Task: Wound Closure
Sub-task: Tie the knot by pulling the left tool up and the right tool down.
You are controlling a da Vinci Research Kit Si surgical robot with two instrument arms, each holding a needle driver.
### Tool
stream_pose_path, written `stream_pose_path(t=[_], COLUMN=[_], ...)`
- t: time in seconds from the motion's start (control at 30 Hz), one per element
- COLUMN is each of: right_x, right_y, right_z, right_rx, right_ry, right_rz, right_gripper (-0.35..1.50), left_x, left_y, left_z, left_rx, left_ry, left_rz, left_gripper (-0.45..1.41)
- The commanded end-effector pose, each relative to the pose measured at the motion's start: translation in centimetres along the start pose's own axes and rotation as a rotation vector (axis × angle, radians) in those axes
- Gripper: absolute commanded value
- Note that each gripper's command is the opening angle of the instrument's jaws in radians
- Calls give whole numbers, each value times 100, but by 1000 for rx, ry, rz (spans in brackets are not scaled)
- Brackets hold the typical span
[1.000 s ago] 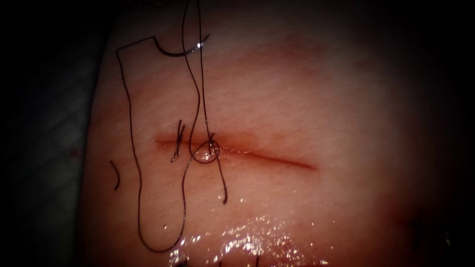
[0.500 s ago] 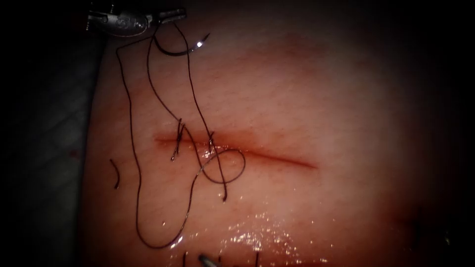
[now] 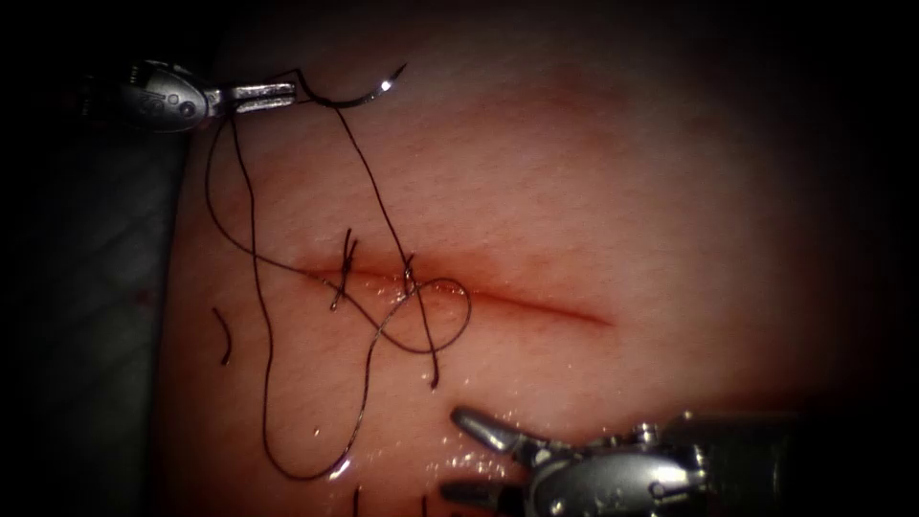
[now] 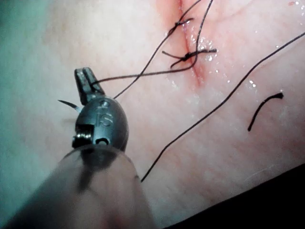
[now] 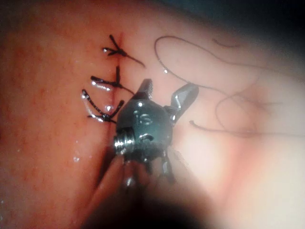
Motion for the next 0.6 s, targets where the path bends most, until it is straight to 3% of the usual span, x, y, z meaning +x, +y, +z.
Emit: stream_pose_path(t=[0.03,0.23,0.6], right_x=[-17,-54,-74], right_y=[-1,11,-5], right_z=[17,45,100], right_rx=[20,82,156], right_ry=[-15,-66,-100], right_rz=[-6,-35,-64], right_gripper=[125,120,113], left_x=[-4,-4,-1], left_y=[-1,0,6], left_z=[7,8,16], left_rx=[-10,-16,-17], left_ry=[2,12,20], left_rz=[2,3,-2], left_gripper=[-45,-45,-45])
